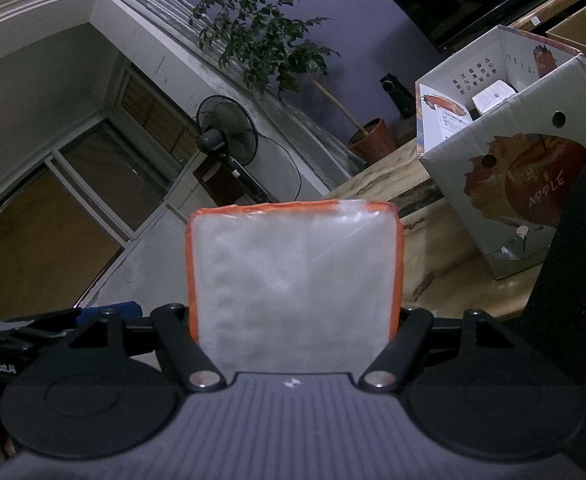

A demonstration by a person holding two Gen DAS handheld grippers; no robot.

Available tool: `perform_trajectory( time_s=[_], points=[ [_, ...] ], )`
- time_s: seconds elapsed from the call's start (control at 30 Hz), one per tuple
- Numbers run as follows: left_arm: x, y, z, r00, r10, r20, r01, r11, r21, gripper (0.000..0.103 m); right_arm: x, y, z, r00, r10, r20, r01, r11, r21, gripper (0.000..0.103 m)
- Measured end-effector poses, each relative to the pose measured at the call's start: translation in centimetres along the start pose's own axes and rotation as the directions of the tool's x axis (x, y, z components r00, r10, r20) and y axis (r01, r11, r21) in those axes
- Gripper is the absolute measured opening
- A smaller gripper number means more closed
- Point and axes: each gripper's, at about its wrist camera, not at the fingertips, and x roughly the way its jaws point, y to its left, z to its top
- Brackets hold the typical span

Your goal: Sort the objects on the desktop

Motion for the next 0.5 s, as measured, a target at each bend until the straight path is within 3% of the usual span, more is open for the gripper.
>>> perform_trajectory(
  time_s=[0.5],
  points=[
    [0.42,0.05,-0.16,1.000,0.002,-0.010,-0.002,1.000,0.000,0.102,-0.10,0.07,0.03,1.000,0.000,0.000,0.000,1.000,0.001,0.074]
  ],
)
